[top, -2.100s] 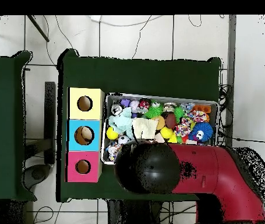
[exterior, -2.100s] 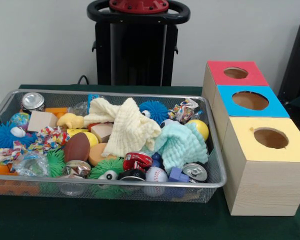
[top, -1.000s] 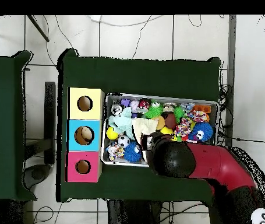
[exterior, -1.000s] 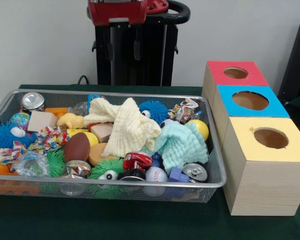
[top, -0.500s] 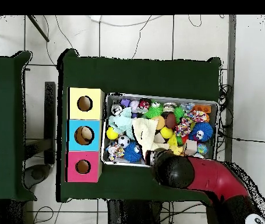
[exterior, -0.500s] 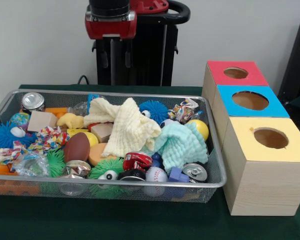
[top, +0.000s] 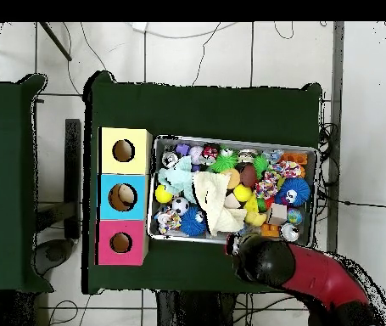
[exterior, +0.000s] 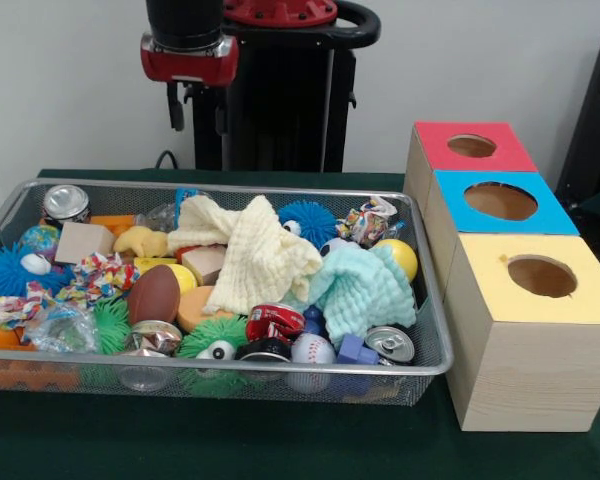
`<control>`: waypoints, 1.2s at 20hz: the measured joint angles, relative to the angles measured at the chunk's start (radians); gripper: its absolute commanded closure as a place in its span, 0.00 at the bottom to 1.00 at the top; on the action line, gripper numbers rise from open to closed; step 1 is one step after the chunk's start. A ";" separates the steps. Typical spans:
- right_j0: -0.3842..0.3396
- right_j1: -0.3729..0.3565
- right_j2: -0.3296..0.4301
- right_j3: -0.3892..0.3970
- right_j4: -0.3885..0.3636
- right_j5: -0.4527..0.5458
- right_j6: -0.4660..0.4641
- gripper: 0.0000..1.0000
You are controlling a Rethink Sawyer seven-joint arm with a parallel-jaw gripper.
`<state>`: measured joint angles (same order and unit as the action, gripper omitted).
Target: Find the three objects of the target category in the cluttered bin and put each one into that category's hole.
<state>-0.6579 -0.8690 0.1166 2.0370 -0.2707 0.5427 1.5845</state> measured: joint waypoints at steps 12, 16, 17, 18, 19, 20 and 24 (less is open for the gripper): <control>0.090 0.106 -0.211 -0.006 0.112 -0.036 0.244 0.00; 0.087 0.159 -0.249 -0.025 0.113 -0.037 0.283 0.00; 0.085 0.173 -0.256 -0.028 0.114 -0.037 0.288 0.00; 0.082 0.183 -0.260 -0.032 0.115 -0.037 0.290 0.00; 0.078 0.199 -0.265 -0.036 0.118 -0.037 0.290 0.00; 0.073 0.219 -0.268 -0.041 0.123 -0.037 0.290 0.00; 0.060 0.263 -0.268 -0.056 0.135 -0.037 0.290 0.00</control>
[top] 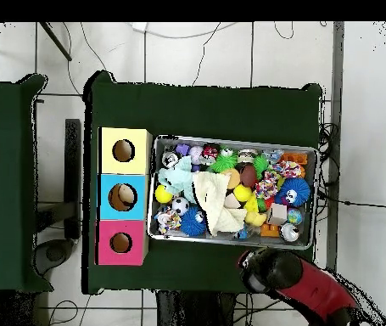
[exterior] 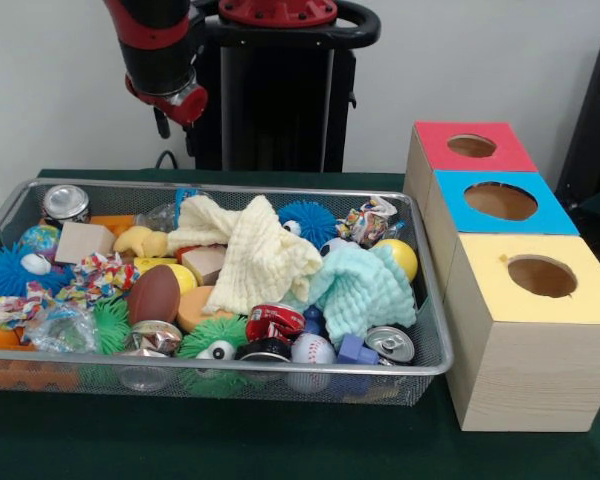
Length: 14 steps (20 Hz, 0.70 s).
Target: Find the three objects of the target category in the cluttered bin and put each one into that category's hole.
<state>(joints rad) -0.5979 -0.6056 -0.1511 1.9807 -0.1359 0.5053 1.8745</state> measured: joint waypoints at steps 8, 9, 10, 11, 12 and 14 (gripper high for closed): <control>-0.008 0.076 0.000 -0.061 0.011 0.000 0.000 0.00; -0.008 0.081 0.000 -0.067 0.011 0.000 0.000 0.00; -0.008 0.088 0.000 -0.077 0.012 0.000 0.000 0.00; -0.008 0.093 0.000 -0.084 0.012 0.000 0.000 0.00; -0.008 0.103 0.000 -0.099 0.012 0.000 0.000 0.00; -0.008 0.114 0.000 -0.119 0.013 0.000 0.000 0.00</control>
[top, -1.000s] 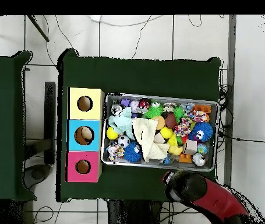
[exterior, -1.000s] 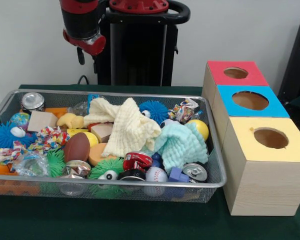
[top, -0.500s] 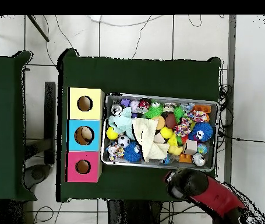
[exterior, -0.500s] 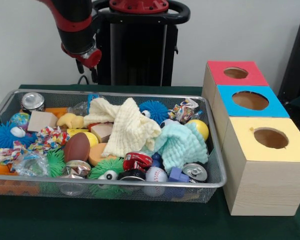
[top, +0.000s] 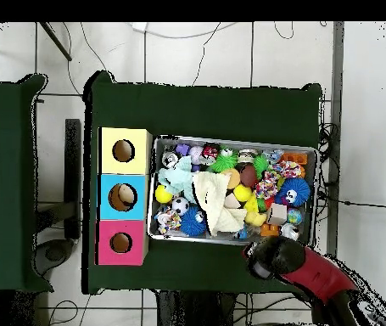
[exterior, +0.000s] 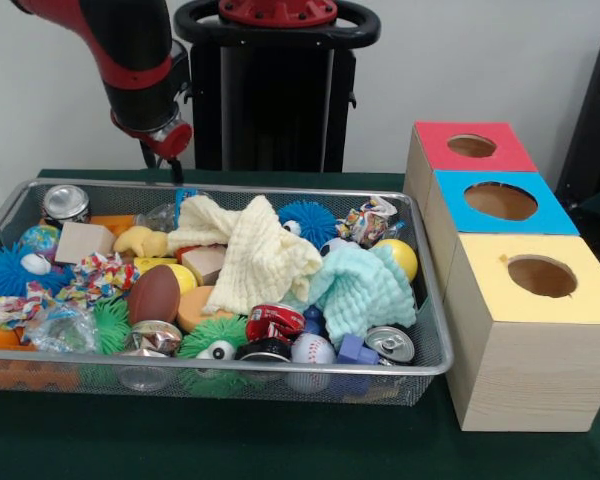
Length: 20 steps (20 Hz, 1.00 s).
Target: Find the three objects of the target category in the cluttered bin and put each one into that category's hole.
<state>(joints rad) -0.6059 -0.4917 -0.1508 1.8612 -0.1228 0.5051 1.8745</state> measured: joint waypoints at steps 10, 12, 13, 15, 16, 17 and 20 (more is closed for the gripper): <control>-0.001 0.051 -0.004 -0.055 -0.001 0.033 0.000 0.00; -0.001 0.057 -0.004 -0.060 -0.001 0.038 0.000 0.00; -0.001 0.058 -0.004 -0.063 -0.001 0.042 0.000 0.00; -0.001 0.060 -0.006 -0.069 -0.001 0.054 0.000 0.00; 0.000 0.060 -0.007 -0.072 -0.001 0.057 0.000 0.00; 0.001 0.060 -0.008 -0.073 -0.001 0.061 0.000 0.00; 0.007 0.058 -0.015 -0.084 -0.001 0.079 0.000 0.00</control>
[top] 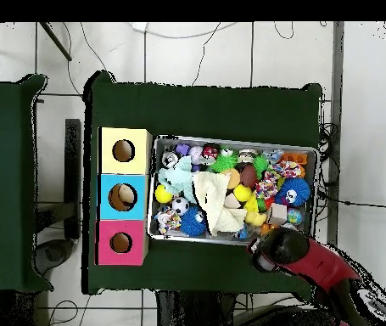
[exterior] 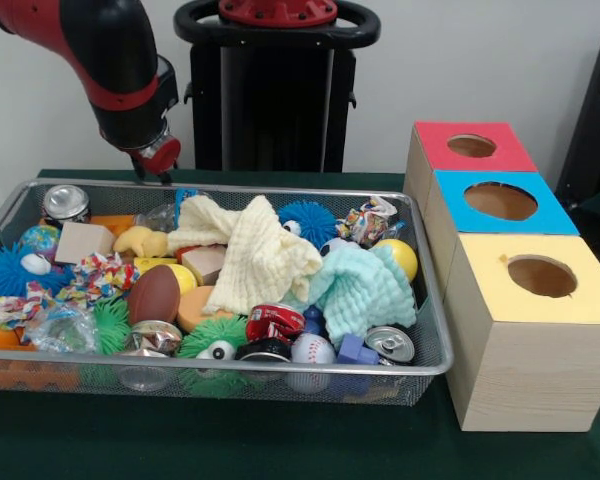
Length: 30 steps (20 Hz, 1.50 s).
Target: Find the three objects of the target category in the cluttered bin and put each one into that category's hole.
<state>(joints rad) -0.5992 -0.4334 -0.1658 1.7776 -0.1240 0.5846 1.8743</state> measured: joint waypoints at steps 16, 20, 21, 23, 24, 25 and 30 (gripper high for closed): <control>0.100 -0.116 -0.042 -0.035 0.000 0.100 0.000 0.00; 0.119 -0.134 -0.042 -0.051 0.000 0.100 0.000 0.00; 0.122 -0.133 -0.042 -0.058 0.000 0.100 0.000 0.00; 0.125 -0.132 -0.042 -0.066 0.000 0.100 0.000 0.00; 0.127 -0.130 -0.042 -0.073 0.000 0.100 0.000 0.00; 0.132 -0.124 -0.042 -0.090 0.000 0.100 0.000 0.00; 0.145 -0.109 -0.042 -0.129 0.000 0.100 0.000 0.00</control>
<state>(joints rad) -0.4541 -0.5425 -0.2078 1.6491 -0.1240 0.6846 1.8745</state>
